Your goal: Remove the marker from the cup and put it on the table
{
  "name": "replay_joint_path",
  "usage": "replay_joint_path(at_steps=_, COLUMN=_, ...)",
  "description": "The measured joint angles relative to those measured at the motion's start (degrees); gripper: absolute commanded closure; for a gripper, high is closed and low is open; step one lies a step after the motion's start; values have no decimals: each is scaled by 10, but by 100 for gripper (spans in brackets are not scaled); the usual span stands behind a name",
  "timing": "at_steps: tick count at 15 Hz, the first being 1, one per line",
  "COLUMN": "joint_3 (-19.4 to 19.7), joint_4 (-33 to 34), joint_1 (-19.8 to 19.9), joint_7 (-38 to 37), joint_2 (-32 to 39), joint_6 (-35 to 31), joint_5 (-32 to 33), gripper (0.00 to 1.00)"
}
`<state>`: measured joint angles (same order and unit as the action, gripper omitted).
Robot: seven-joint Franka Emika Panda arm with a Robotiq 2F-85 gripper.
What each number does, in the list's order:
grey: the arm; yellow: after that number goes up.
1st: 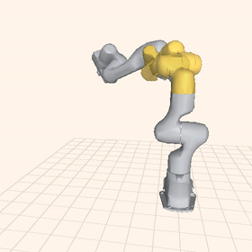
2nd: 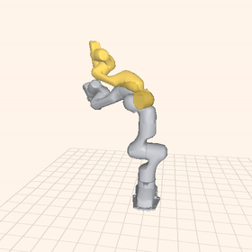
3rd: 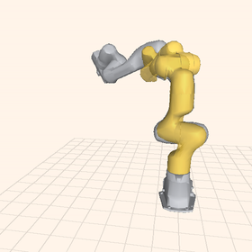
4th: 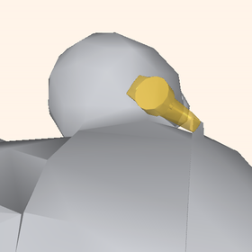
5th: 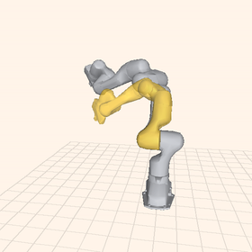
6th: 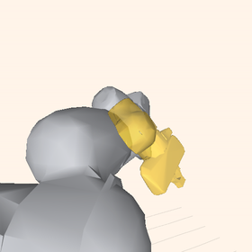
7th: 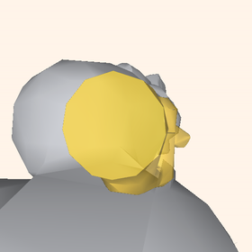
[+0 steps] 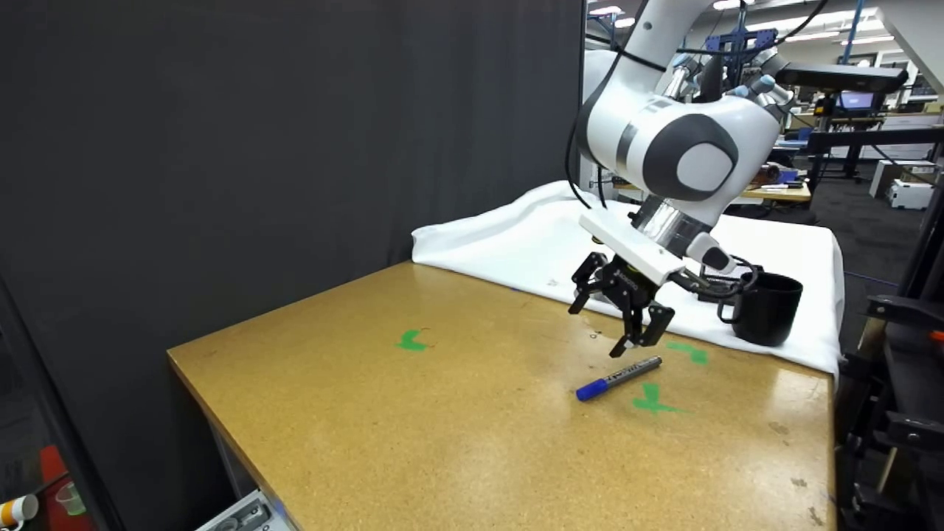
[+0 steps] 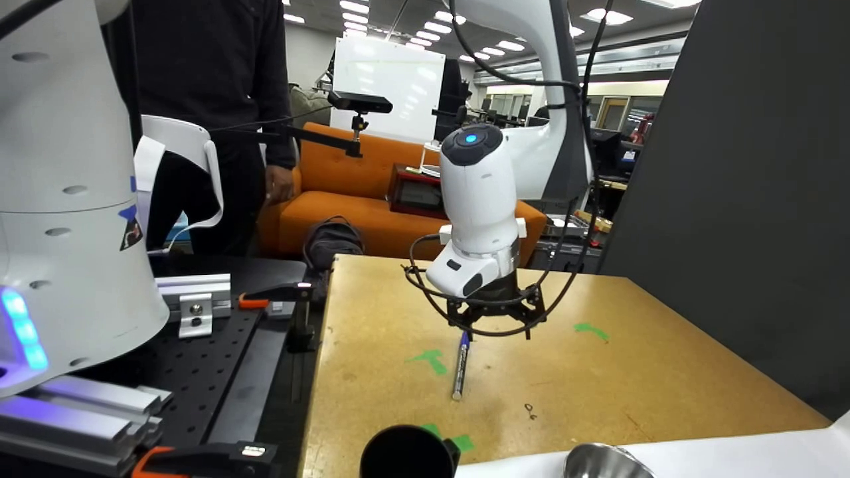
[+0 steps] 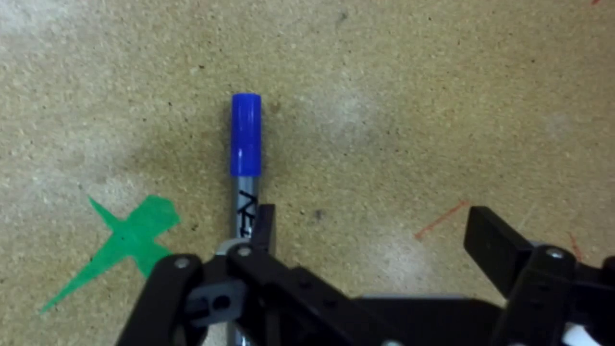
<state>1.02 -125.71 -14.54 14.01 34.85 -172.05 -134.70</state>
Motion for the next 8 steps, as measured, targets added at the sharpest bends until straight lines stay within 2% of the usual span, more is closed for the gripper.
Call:
replay_joint_path(at_steps=4, joint_3=14, joint_4=-1, joint_1=-36, joint_7=3, joint_2=-31, joint_6=-96, joint_5=0, gripper=0)
replay_joint_path(at_steps=7, joint_3=-6, joint_4=-13, joint_1=-38, joint_7=3, joint_2=-43, joint_6=-146, joint_5=14, gripper=0)
replay_joint_path(at_steps=8, joint_3=-14, joint_4=-21, joint_1=-37, joint_7=-13, joint_2=-48, joint_6=-156, joint_5=39, gripper=0)
